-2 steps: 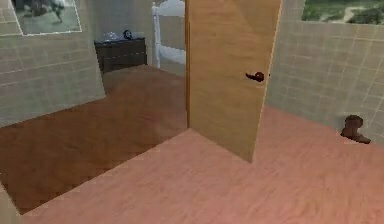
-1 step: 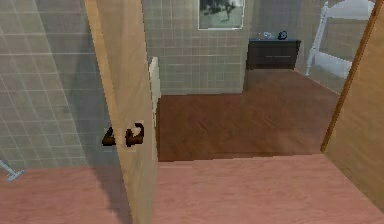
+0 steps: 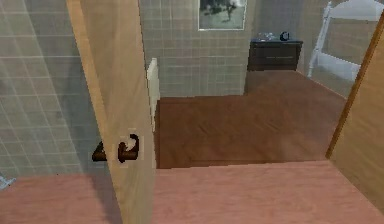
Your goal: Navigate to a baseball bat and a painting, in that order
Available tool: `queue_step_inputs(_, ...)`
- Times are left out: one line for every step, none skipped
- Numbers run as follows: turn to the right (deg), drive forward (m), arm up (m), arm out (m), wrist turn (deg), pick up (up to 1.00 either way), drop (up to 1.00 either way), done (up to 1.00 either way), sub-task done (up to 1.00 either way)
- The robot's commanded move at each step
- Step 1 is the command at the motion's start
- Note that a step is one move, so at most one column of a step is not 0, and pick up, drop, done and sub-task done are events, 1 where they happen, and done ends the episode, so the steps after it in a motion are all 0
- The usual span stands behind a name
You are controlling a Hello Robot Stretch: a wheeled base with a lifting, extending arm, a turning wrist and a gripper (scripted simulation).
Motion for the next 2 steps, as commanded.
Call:
queue_step_inputs(-45.0, 0.0, 0.0, 0.0, 0.0, 0.0, 0.0, 0.0, 0.0)
queue_step_inputs(-45.0, 0.0, 0.0, 0.0, 0.0, 0.0, 0.0, 0.0, 0.0)
